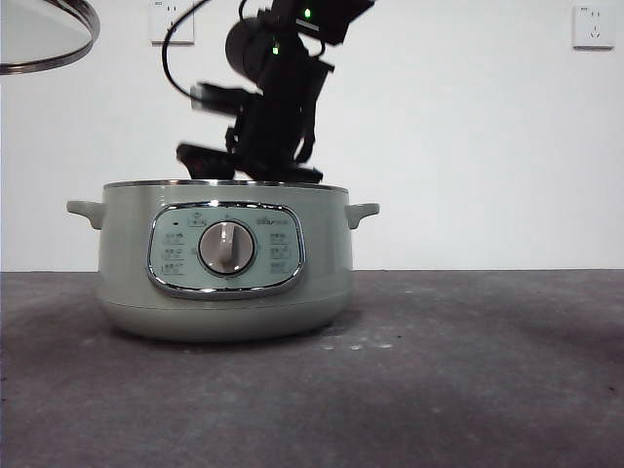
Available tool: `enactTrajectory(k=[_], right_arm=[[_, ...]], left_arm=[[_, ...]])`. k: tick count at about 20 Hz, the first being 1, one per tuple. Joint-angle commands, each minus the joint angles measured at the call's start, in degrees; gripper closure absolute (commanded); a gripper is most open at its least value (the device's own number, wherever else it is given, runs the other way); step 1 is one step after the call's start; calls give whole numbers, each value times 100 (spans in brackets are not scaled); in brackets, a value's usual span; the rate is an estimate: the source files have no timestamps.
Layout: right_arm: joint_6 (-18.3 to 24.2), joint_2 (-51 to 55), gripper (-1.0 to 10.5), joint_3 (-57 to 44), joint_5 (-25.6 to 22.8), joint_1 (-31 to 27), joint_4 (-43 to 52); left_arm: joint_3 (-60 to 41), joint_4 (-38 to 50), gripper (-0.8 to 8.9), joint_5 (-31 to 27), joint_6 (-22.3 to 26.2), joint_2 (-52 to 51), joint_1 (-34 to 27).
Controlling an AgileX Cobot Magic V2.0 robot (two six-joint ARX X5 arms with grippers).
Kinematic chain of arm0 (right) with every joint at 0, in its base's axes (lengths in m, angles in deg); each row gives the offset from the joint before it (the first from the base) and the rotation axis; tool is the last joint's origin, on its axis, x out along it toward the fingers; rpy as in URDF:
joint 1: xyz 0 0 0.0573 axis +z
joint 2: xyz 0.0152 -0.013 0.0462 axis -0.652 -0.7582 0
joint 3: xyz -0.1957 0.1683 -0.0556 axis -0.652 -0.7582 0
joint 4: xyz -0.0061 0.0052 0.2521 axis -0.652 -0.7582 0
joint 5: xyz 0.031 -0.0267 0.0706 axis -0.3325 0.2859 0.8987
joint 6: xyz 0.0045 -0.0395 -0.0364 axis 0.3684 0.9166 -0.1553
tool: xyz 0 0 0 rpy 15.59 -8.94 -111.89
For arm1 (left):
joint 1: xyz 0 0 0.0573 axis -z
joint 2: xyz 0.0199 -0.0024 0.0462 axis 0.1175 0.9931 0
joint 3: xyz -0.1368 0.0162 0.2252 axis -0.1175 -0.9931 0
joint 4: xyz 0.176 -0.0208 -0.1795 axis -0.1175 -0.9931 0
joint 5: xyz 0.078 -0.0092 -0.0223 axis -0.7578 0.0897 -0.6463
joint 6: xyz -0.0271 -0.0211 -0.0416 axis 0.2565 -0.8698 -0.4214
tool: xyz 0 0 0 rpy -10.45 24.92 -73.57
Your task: Pick up the potato,open the lid,put the potato in the pot,close the lid
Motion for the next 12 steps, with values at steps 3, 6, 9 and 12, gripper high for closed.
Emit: enactTrajectory(k=[3, 6, 9, 12], right_arm=[[-61, -83, 503, 918, 160, 31, -774], [-66, -15, 507, 1563, 192, 28, -1626], [-61, 302, 511, 1709, 197, 22, -2079], [-33, 702, 516, 1707, 256, -20, -2417]], left_arm=[[68, 269, 822, 79, -22, 24, 7], [68, 321, 822, 79, -22, 74, 24], [70, 339, 822, 76, -20, 164, 109], [70, 387, 822, 76, -20, 260, 199]])
